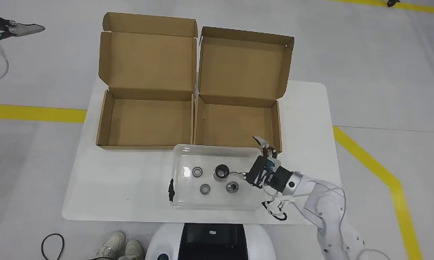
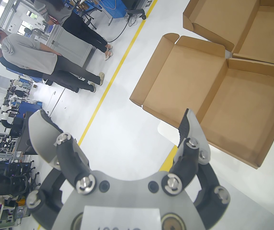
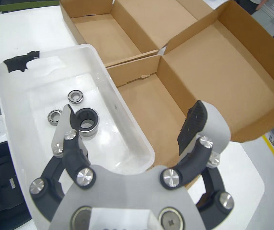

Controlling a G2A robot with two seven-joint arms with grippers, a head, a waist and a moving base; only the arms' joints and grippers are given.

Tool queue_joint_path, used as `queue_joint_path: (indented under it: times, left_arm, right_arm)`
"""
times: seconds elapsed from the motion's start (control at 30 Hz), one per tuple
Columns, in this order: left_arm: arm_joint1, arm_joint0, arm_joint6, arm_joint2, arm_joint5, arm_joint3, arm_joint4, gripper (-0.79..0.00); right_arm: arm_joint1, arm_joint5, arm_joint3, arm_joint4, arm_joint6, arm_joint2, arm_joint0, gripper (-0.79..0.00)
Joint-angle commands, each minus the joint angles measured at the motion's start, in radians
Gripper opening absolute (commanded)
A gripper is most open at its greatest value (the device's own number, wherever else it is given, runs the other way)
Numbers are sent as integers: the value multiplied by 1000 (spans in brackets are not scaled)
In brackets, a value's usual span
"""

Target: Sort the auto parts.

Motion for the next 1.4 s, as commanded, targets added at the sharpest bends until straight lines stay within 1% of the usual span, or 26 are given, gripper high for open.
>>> queue_joint_path:
  times: [0.0, 0.07, 1.1, 1.23, 1.27, 1.3, 1.37]
  left_arm:
    - [0, 0, 0, 0, 0, 0, 0, 0]
    - [0, 0, 0, 0, 0, 0, 0, 0]
    - [0, 0, 0, 0, 0, 0, 0, 0]
    - [0, 0, 0, 0, 0, 0, 0, 0]
    - [0, 0, 0, 0, 0, 0, 0, 0]
    - [0, 0, 0, 0, 0, 0, 0, 0]
    - [0, 0, 0, 0, 0, 0, 0, 0]
  right_arm:
    - [1, -18, 6, 23, 4, -9, 6, 0]
    - [2, -23, 10, 45, 10, -13, 12, 0]
    - [2, -20, 13, 46, 12, -21, 14, 0]
    - [3, -48, 11, 17, 85, -80, 53, 0]
    - [2, -50, 13, 15, 100, -98, 65, -126]
    - [1, -50, 18, 15, 117, -115, 76, -179]
    - [-2, -42, 29, 16, 150, -150, 96, -194]
